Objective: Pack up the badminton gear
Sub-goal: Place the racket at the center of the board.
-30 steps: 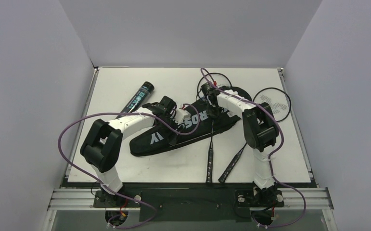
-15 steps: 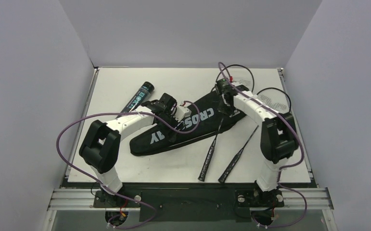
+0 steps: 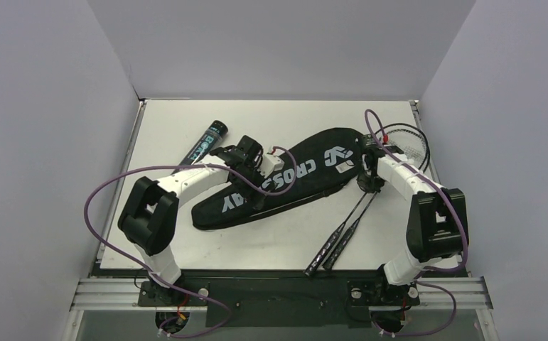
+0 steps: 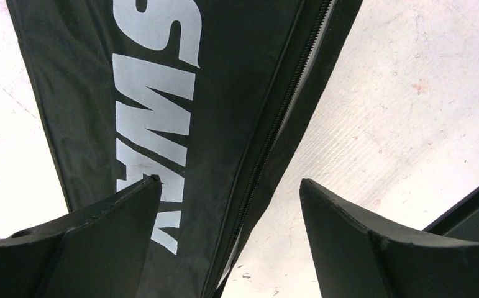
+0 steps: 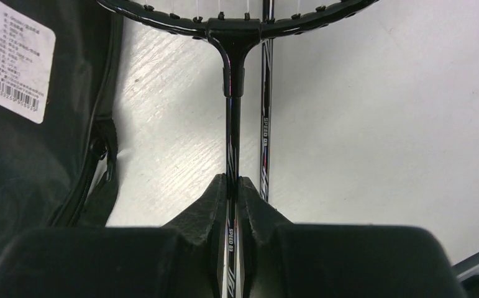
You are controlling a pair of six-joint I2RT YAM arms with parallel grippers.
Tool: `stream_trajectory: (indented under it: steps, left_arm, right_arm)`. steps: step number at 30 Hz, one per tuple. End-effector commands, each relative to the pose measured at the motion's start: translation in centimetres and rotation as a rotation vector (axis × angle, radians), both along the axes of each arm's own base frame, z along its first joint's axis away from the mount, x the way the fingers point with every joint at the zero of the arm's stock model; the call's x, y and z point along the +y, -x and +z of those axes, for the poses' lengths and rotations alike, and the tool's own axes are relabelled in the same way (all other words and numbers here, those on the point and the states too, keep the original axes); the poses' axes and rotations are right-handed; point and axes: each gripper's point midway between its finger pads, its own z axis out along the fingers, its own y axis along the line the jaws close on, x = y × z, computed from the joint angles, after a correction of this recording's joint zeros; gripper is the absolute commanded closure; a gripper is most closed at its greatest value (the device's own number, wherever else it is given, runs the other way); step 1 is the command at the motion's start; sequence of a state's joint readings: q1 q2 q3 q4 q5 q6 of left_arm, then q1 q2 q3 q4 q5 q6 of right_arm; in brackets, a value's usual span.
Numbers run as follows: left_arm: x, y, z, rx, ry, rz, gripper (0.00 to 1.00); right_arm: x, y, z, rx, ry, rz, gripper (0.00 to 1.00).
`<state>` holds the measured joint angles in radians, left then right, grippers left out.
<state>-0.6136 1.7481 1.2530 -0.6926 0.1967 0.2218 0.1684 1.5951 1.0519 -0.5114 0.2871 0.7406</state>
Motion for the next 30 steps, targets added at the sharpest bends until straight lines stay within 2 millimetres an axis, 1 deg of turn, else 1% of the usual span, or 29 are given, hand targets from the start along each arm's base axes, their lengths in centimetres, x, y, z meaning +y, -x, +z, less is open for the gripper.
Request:
stream_trajectory:
  steps: [1, 2, 3, 4, 5, 6, 7, 8, 9, 10, 11, 12, 14, 17, 19, 20, 21, 22, 24, 25, 26, 27, 28, 29, 30]
  left_arm:
    - [-0.3, -0.1, 1.0, 0.028, 0.032, -0.005, 0.06]
    - [-0.5, -0.4, 1.1, 0.035, 0.030, -0.029, 0.06]
    - [-0.3, -0.1, 0.4, 0.063, 0.008, -0.032, 0.06]
    - [-0.4, -0.4, 0.2, 0.051, 0.002, -0.035, 0.06]
    - [-0.6, -1.4, 0.5, -0.015, -0.006, -0.031, 0.06]
    - [0.0, -1.5, -0.1, -0.044, -0.038, -0.031, 0.07]
    - [-0.6, -2.1, 0.2, -0.094, -0.024, -0.045, 0.09]
    - [-0.3, -2.0, -0.2, -0.107, -0.042, -0.060, 0.11]
    - [-0.6, -1.9, -0.5, -0.114, -0.046, -0.076, 0.15]
    - [-0.6, -1.9, -0.6, -0.118, -0.053, -0.083, 0.17]
    - [-0.8, -1.7, -0.8, -0.115, -0.057, -0.093, 0.20]
    - [-0.8, -1.7, -1.0, -0.118, -0.059, -0.096, 0.20]
    - [-0.9, -1.7, -1.2, -0.125, -0.062, -0.101, 0.21]
    - [-1.0, -1.6, -0.9, -0.137, -0.055, -0.110, 0.21]
    - [-1.1, -1.7, -0.6, -0.146, -0.054, -0.119, 0.20]
    - [-1.0, -1.7, -0.6, -0.148, -0.056, -0.117, 0.19]
    - [-1.0, -1.7, -0.5, -0.150, -0.055, -0.120, 0.19]
    - [-0.9, -1.7, -0.5, -0.151, -0.056, -0.120, 0.18]
    - [-0.8, -1.7, -0.7, -0.155, -0.059, -0.123, 0.17]
    - [-0.8, -1.6, -0.8, -0.154, -0.060, -0.125, 0.17]
    - [-0.8, -1.6, -0.8, -0.153, -0.060, -0.125, 0.17]
    - [-0.7, -1.5, -0.8, -0.152, -0.061, -0.124, 0.17]
    - [-0.6, -1.6, -0.6, -0.159, -0.060, -0.122, 0.17]
    - [-0.5, -1.6, -0.6, -0.163, -0.065, -0.121, 0.17]
    - [-0.5, -1.6, -0.6, -0.167, -0.065, -0.122, 0.16]
  right_arm:
    - [-0.6, -0.5, 0.1, -0.043, 0.006, -0.047, 1.00]
    - [-0.5, -0.7, -0.1, -0.044, -0.003, -0.048, 1.00]
    - [-0.3, -0.8, -0.1, -0.047, -0.011, -0.051, 1.00]
    - [-0.2, -1.0, -0.2, -0.055, -0.020, -0.056, 1.00]
    - [0.0, -1.1, -0.2, -0.058, -0.028, -0.055, 0.99]
    - [0.1, -1.3, 0.0, -0.069, -0.034, -0.060, 0.97]
    - [0.1, -1.4, 0.0, -0.074, -0.036, -0.063, 0.93]
    - [0.2, -1.4, 0.1, -0.078, -0.038, -0.067, 0.91]
    - [0.3, -1.6, 0.2, -0.082, -0.044, -0.066, 0.86]
    - [0.4, -1.6, 0.2, -0.087, -0.047, -0.071, 0.83]
    - [0.5, -1.7, 0.4, -0.091, -0.051, -0.069, 0.78]
    - [0.7, -1.8, 0.6, -0.097, -0.053, -0.070, 0.73]
    - [1.2, -1.9, 0.9, -0.100, -0.051, -0.058, 0.67]
    - [1.7, -1.6, 1.2, -0.095, -0.036, -0.046, 0.62]
    - [3.0, -1.7, 1.8, -0.126, -0.056, -0.024, 0.59]
    - [4.3, -2.1, 2.3, -0.154, -0.073, 0.001, 0.58]
    - [5.2, -2.2, 2.5, -0.165, -0.089, 0.015, 0.58]
    - [6.8, -2.6, 2.9, -0.183, -0.110, 0.040, 0.57]
    - [9.5, -3.3, 3.0, -0.203, -0.170, 0.063, 0.56]
    - [10.9, -3.8, 2.8, -0.216, -0.215, 0.074, 0.55]
    - [12.3, -3.8, 2.8, -0.223, -0.261, 0.074, 0.55]
    - [13.2, -4.5, 2.6, -0.246, -0.296, 0.062, 0.55]
    - [14.2, -4.5, 2.4, -0.244, -0.328, 0.069, 0.55]
    - [14.9, -5.0, 2.0, -0.251, -0.354, 0.055, 0.55]
    - [15.6, -5.0, 1.9, -0.247, -0.378, 0.057, 0.55]
